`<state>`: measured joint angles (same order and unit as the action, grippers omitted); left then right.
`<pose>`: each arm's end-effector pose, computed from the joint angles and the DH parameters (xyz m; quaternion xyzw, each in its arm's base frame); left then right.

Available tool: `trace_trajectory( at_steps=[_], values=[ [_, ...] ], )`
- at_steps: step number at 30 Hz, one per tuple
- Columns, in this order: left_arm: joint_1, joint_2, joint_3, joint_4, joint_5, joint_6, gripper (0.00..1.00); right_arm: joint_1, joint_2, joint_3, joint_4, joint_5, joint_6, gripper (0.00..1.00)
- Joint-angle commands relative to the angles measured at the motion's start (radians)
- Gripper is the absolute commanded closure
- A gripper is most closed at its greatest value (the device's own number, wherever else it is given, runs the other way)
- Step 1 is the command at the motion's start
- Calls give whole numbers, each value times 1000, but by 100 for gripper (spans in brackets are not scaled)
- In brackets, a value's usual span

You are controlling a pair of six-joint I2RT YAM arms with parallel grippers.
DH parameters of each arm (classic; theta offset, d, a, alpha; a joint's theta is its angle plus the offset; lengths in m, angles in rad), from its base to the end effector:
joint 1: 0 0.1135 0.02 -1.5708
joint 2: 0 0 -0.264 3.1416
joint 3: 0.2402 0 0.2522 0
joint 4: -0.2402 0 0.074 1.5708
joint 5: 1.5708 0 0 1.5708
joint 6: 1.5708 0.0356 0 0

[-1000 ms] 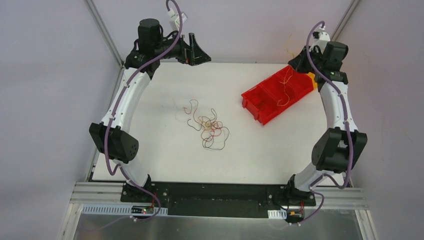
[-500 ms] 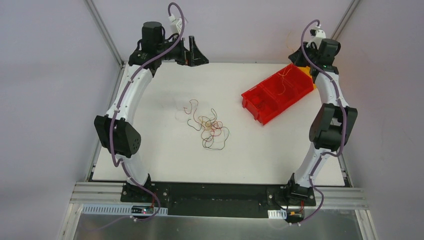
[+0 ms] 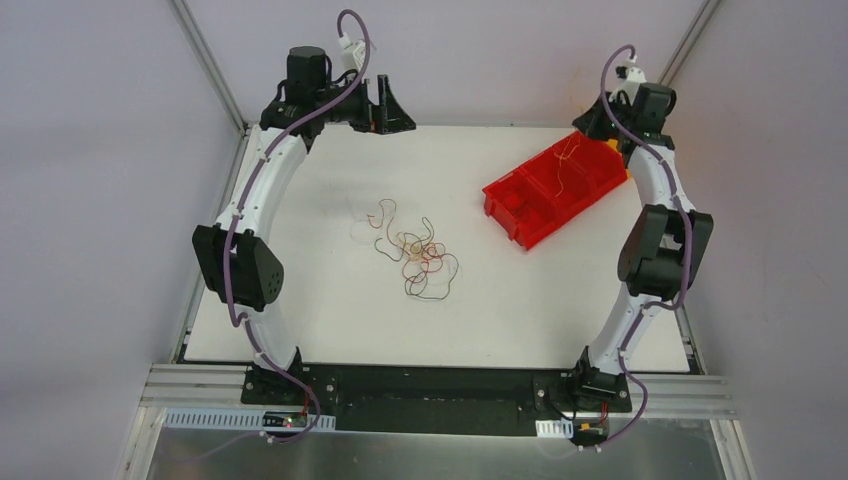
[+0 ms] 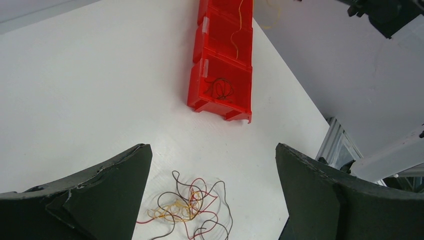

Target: Untangle the cables

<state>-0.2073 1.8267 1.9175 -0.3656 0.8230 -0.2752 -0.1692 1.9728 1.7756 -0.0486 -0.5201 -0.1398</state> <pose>0.4055 -0.1120 0.4242 0.2165 0.7385 -0.4418 0.4610 0.4732 -0.0629 0.3418 -0.1469 0.7642 0.1088 0.6185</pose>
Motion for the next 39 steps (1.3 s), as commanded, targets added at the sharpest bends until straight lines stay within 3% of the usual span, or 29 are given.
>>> trace_trajectory(
  at_steps=[1, 7, 13, 26, 36, 39],
  values=[
    [15, -24, -3, 10, 0, 18, 1, 13, -72, -152, -52, -3, -75, 100],
    [28, -44, -27, 9, 6, 25, 1, 22, -43, -251, -97, 50, -199, 100],
    [35, -51, -36, 7, 6, 25, 1, 41, 37, -160, -320, 81, -345, 100],
    [35, -48, -34, 4, 0, 5, 1, 97, 266, 108, -584, 293, -460, 100],
    [36, -29, -16, 2, 2, -21, 1, 125, 307, 147, -644, 374, -491, 100],
    [36, -30, -14, 1, 3, -21, 1, 128, 278, 155, -642, 349, -458, 83]
  ],
)
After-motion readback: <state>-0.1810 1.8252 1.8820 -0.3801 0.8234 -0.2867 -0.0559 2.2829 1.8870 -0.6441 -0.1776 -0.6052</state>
